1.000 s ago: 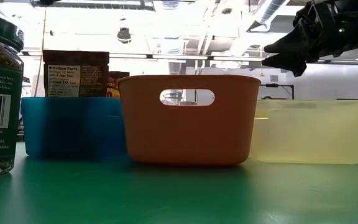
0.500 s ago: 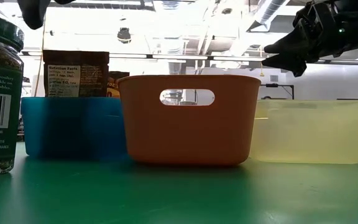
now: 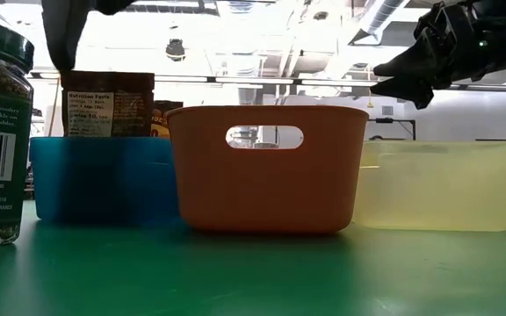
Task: Sort spices by type
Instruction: Put the bottom green seasoning bottle into the orange bin
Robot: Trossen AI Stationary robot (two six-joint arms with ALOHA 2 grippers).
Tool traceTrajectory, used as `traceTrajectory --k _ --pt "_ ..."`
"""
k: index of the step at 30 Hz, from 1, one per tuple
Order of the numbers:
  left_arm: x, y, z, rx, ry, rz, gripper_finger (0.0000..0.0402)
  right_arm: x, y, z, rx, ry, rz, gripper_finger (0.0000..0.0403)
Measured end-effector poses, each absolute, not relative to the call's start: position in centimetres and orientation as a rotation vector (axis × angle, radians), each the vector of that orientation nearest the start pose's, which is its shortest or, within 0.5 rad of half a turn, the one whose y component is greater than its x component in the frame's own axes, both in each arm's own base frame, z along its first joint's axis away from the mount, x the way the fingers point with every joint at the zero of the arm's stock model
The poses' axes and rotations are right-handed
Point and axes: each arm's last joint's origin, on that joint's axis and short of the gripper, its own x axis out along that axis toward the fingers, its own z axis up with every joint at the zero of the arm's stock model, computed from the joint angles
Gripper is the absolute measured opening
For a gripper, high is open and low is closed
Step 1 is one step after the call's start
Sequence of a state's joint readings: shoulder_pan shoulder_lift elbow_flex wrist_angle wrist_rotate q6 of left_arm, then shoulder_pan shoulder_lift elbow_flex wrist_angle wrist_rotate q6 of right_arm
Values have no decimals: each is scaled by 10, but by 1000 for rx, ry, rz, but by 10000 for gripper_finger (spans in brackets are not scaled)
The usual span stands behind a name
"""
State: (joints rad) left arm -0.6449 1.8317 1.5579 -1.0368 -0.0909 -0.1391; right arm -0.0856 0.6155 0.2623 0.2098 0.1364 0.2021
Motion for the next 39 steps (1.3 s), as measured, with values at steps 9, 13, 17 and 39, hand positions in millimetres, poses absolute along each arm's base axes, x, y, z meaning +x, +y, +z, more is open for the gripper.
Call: traceTrajectory --k 9,13,17,39 --pt "297 -220 231 491 1360 -409 301 150 -17 213 198 122 -235 260" --pt "298 -218 232 487 1350 -409 254 150 -17 213 197 122 -236 260" --pt "298 -218 232 483 1356 -403 190 150 -17 214 197 122 -235 260" --pt "326 -157 320 103 1178 -271 190 150 -17 214 197 118 -235 260"
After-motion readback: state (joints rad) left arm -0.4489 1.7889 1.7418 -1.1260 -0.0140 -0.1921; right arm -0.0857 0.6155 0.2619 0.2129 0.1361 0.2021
